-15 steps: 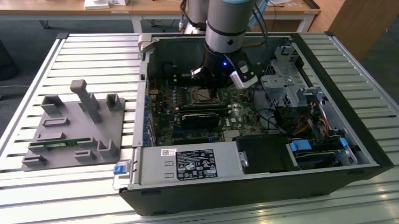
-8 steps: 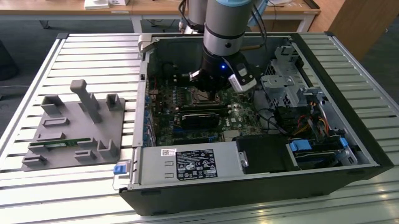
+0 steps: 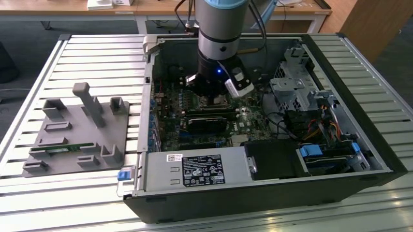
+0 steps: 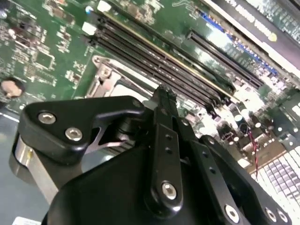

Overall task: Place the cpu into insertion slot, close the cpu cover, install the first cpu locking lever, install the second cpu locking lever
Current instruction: 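Install the second cpu locking lever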

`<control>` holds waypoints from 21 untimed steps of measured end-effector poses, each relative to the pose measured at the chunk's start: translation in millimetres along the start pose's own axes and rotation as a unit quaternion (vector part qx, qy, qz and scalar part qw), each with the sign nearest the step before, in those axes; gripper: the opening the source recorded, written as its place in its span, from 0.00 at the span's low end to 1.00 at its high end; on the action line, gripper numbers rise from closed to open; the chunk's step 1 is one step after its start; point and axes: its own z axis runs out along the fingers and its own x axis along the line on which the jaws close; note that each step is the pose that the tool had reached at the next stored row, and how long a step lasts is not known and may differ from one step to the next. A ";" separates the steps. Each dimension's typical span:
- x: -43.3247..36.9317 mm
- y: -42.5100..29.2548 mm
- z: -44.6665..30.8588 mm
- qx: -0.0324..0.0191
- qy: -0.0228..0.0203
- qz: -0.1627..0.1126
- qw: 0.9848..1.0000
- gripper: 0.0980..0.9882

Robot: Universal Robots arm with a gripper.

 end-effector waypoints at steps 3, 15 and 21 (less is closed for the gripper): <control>0.3 -0.5 4.1 0.000 0.000 0.000 1.000 0.02; 7.9 -8.4 6.8 -0.024 -0.001 0.001 1.000 0.02; 12.3 -10.6 12.1 -0.027 -0.001 0.001 1.000 0.02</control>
